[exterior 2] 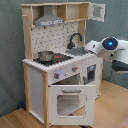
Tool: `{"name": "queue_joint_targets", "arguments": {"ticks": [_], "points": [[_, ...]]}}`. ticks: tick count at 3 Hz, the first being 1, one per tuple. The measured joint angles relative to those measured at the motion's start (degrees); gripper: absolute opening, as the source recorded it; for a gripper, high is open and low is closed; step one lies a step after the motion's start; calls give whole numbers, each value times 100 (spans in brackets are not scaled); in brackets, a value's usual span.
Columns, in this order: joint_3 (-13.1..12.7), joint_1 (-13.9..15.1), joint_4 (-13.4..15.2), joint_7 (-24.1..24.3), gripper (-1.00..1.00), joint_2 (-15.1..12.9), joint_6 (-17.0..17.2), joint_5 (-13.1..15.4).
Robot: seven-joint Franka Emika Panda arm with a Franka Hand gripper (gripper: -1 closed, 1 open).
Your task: Play with the kitchen
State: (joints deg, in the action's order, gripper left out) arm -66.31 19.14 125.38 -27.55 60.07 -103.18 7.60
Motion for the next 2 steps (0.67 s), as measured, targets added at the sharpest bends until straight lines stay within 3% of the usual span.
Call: {"name": "queue_joint_targets", "arguments": {"ticks": [2], "points": [[180, -106, 631, -732, 100, -311, -112, -722]]}}
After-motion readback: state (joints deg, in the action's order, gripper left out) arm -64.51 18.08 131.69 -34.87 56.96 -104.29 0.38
